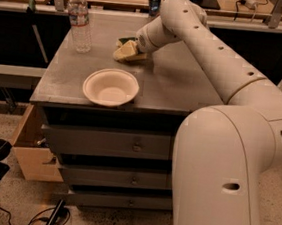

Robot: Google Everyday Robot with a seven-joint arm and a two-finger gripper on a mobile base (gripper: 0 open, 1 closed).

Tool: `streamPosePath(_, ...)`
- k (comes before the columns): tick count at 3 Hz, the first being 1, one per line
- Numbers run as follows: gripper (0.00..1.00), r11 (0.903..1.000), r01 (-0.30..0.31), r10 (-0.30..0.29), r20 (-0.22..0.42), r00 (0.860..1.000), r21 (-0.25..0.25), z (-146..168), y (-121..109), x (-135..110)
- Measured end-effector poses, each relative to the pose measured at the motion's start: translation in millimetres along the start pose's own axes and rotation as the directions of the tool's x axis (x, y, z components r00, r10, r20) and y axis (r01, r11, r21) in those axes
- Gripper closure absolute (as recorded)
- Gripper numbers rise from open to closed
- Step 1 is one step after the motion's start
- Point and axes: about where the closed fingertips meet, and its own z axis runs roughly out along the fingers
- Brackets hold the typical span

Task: Pick sponge

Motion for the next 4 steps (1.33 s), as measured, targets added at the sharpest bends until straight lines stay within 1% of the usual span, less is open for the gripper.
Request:
streamPosePath(1,0.71,1.0000,0.000,0.000,0.000,1.000,0.000,-7.5,0.9,-7.6)
streamPosePath(2,0.95,1.0000,0.000,0.000,0.000,1.000,0.000,-12.1,1.5,-12.2)
streamPosePath(3,1.00,1.0000,0.000,0.000,0.000,1.000,0.000,-12.7,1.6,-12.9)
streamPosePath(4,1.00,1.0000,0.000,0.000,-0.001,1.000,0.000,-12.6,1.7,-12.9)
